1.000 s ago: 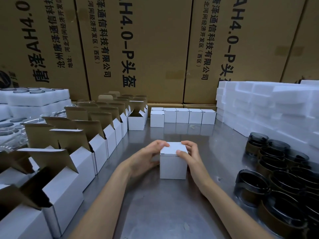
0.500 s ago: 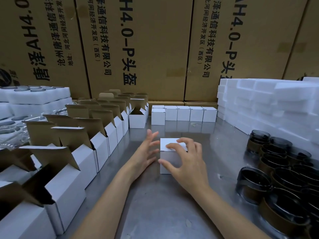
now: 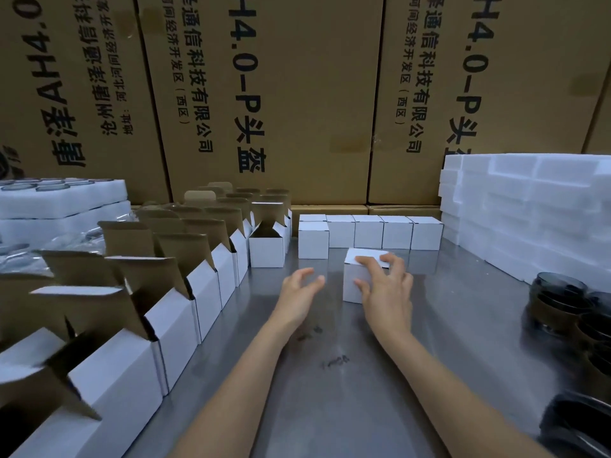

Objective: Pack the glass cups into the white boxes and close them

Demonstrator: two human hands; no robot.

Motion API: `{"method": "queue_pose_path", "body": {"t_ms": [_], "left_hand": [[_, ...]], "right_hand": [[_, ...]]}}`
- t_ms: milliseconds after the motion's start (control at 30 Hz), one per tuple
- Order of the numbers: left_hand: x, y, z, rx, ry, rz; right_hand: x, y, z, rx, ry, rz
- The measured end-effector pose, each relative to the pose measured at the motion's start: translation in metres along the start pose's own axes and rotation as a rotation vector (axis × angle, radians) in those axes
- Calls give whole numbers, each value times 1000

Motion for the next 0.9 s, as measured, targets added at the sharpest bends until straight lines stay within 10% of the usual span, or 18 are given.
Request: {"method": "queue_pose_path", "body": {"t_ms": [900], "left_hand": [[-29,8,157,100,-187,99]], "right_hand": [[37,101,129,-101,-91,-92]]}}
Point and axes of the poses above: each hand's wrist, its own z-axis towards the middle knuckle, its own y-axis out of the palm, x = y × z, the point moved 10 cm from there along z, towards the middle knuckle, and after that the axes turned 13 degrees about z, right-handed, at the moved point
